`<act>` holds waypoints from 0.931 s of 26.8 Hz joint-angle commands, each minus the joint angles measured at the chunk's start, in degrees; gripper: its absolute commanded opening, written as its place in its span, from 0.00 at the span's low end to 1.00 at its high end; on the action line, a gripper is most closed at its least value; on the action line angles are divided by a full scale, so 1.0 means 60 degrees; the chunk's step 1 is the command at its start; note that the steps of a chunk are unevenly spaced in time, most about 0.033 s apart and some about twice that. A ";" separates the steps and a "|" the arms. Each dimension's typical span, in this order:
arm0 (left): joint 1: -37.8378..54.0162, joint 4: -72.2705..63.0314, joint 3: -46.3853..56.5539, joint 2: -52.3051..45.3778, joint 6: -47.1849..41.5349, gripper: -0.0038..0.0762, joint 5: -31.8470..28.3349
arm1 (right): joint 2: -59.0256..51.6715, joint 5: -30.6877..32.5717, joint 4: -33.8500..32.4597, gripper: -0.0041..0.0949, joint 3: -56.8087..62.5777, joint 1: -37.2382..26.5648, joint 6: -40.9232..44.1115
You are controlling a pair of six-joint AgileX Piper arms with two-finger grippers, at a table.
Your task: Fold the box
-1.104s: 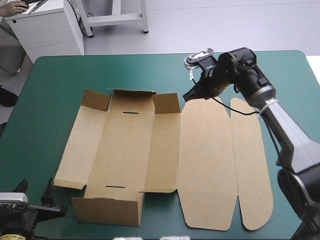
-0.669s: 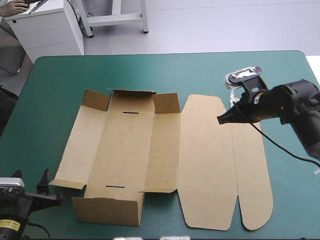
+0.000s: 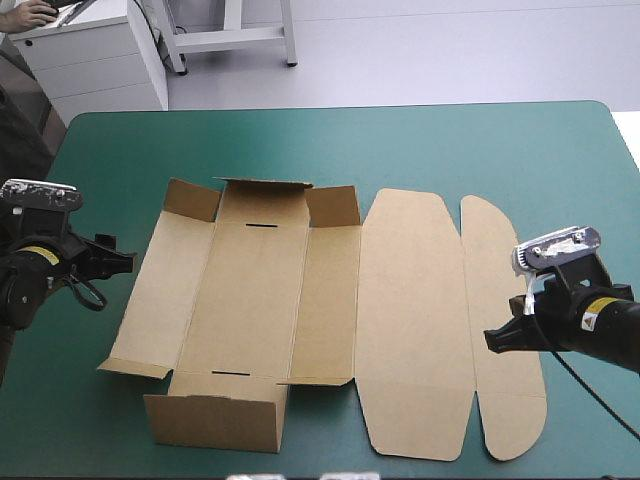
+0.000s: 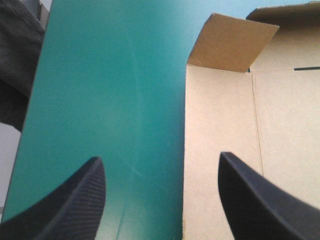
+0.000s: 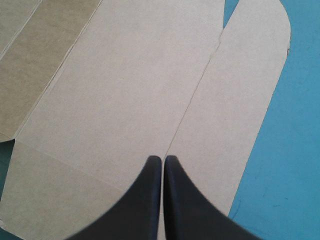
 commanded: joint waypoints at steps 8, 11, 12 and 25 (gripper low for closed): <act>0.3708 -0.6671 -0.0449 0.1908 0.4897 0.62 0.1681 | -0.0457 -0.0115 0.0299 0.04 0.0003 -0.0048 0.0141; 0.3830 -0.6972 -0.0449 0.2901 0.4900 0.62 0.2674 | -0.0583 -0.0132 0.0447 0.04 0.0003 -0.0048 0.0208; 0.3830 -0.6904 -0.0449 0.3158 0.4900 0.62 0.2965 | -0.0616 -0.0132 0.0447 0.04 0.0003 -0.0048 0.0275; 0.3830 -0.5590 -0.0449 0.5085 0.4784 0.63 0.3118 | -0.2878 -0.0158 0.0323 0.04 0.1196 -0.0048 0.0761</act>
